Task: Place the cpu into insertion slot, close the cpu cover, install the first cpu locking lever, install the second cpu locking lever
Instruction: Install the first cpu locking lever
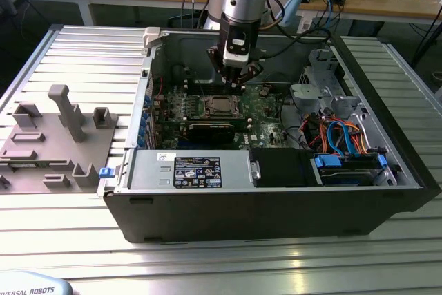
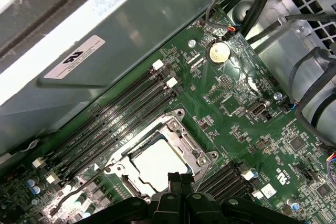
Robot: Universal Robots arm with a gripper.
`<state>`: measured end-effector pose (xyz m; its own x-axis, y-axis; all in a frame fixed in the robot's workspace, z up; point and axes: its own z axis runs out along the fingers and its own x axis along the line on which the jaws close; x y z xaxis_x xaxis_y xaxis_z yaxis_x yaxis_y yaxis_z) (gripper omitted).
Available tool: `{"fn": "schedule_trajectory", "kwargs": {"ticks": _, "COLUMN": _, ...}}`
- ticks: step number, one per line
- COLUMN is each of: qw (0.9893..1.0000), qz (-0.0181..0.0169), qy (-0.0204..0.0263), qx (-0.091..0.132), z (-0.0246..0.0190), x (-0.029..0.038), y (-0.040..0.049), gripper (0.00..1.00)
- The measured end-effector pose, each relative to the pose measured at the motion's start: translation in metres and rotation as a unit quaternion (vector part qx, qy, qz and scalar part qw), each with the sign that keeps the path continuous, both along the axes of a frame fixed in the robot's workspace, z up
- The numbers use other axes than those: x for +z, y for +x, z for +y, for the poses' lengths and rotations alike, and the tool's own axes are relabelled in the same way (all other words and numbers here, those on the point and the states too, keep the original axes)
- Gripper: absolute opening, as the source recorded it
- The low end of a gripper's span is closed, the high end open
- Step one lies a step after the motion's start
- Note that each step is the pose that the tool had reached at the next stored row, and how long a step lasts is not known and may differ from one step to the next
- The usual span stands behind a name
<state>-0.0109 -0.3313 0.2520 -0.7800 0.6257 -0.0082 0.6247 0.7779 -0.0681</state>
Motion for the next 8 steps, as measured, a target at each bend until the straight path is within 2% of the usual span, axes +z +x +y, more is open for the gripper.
{"fn": "schedule_trajectory", "kwargs": {"ticks": 8, "qw": 1.0000, "qz": 0.0000, "qy": 0.0000, "qx": 0.008, "z": 0.0000, "x": 0.0000, "y": 0.0000, "gripper": 0.11}}
